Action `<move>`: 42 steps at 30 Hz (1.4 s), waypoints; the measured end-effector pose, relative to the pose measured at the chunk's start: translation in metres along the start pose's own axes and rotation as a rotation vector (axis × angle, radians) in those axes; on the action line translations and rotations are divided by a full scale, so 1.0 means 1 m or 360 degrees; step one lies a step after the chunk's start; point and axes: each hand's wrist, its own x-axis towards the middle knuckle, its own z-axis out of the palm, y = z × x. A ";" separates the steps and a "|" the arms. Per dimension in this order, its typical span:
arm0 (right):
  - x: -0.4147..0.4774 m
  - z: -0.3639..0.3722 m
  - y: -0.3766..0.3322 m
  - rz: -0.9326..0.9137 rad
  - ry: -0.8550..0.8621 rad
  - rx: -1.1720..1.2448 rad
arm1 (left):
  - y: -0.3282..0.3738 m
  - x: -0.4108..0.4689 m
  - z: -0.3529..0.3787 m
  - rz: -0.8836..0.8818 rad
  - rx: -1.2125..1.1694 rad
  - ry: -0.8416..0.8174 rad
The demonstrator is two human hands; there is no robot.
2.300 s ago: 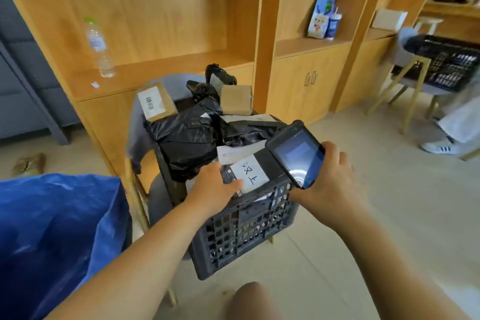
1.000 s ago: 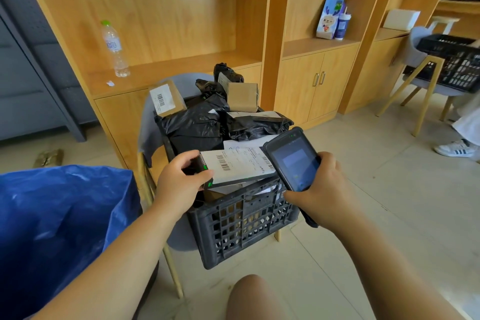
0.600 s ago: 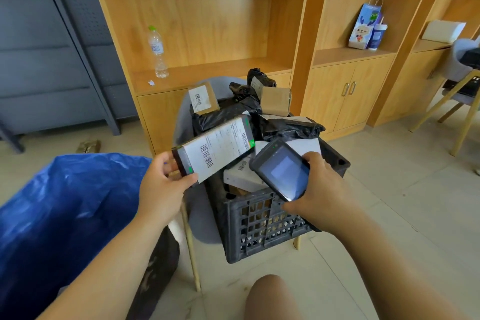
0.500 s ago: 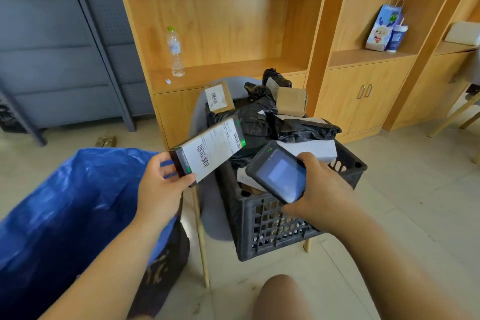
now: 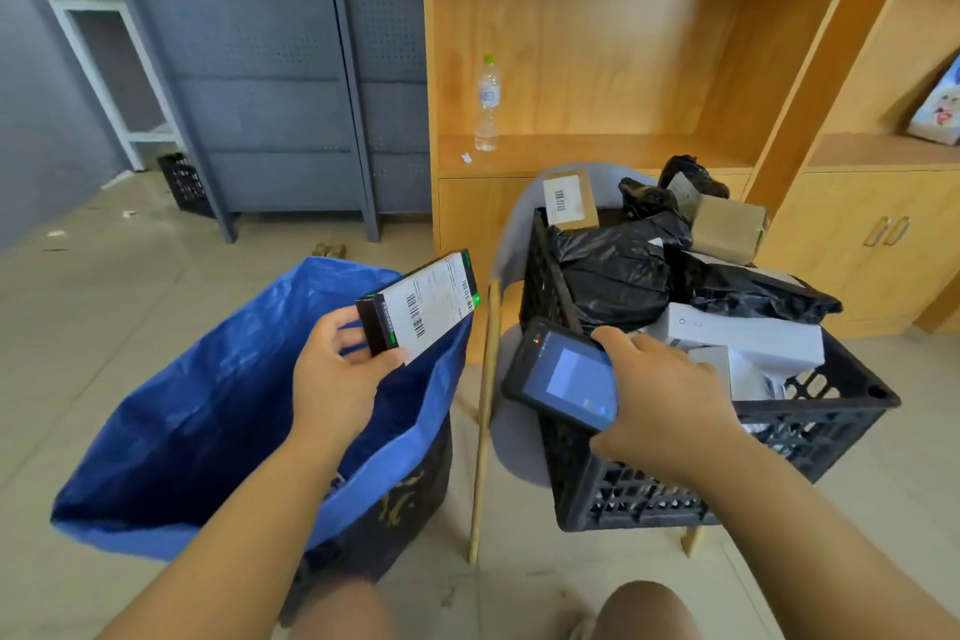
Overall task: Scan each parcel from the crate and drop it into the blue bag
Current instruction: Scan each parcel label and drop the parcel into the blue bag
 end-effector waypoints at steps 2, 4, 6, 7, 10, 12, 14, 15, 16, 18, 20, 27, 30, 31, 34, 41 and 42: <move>0.002 0.000 -0.005 -0.0025 0.0002 -0.0011 | -0.004 0.001 -0.005 -0.0012 -0.0006 0.0018; 0.004 0.000 -0.010 -0.0042 0.0001 -0.0011 | -0.009 0.002 -0.008 -0.0018 0.0008 0.0043; 0.006 0.001 -0.014 -0.0050 0.0007 0.0013 | -0.014 0.004 -0.011 -0.0031 0.0042 0.0089; 0.007 0.001 -0.016 -0.0053 0.0007 0.0027 | -0.017 0.006 -0.013 -0.0062 0.0053 0.0110; 0.009 0.005 -0.019 -0.0062 0.0002 0.0049 | -0.032 0.013 -0.021 -0.0246 0.0094 0.0136; 0.011 0.007 -0.020 -0.0070 0.0002 0.0046 | -0.043 0.018 -0.028 -0.0361 0.0149 0.0196; 0.012 0.009 -0.020 -0.0067 0.0001 0.0042 | -0.049 0.023 -0.034 -0.0410 0.0225 0.0290; 0.012 0.009 -0.019 -0.0063 -0.0003 0.0042 | -0.051 0.025 -0.036 -0.0402 0.0280 0.0317; 0.012 0.010 -0.017 -0.0058 -0.0005 0.0044 | -0.052 0.027 -0.037 -0.0377 0.0346 0.0309; 0.011 0.010 -0.014 -0.0040 -0.0011 0.0055 | -0.052 0.030 -0.034 -0.0309 0.0501 0.0197; 0.011 0.009 -0.009 -0.0017 -0.0011 0.0074 | -0.049 0.029 -0.026 -0.0258 0.0626 0.0042; 0.003 0.000 0.036 0.0188 0.0082 0.0145 | -0.008 0.020 0.048 -0.0043 0.0554 -0.0582; -0.004 -0.006 0.066 0.0337 0.0153 0.0175 | 0.020 0.017 0.093 0.0075 0.0512 -0.0766; -0.007 -0.008 0.077 0.0390 0.0177 0.0187 | 0.028 0.016 0.109 0.0109 0.0504 -0.0821; -0.017 -0.011 0.112 0.0563 0.0258 0.0216 | 0.049 0.012 0.157 0.0224 0.0496 -0.0955; -0.036 -0.015 0.183 0.0970 0.0404 0.0305 | 0.074 0.003 0.270 0.0381 0.0605 -0.1098; -0.037 -0.015 0.190 0.1006 0.0412 0.0301 | 0.075 0.004 0.283 0.0405 0.0626 -0.1115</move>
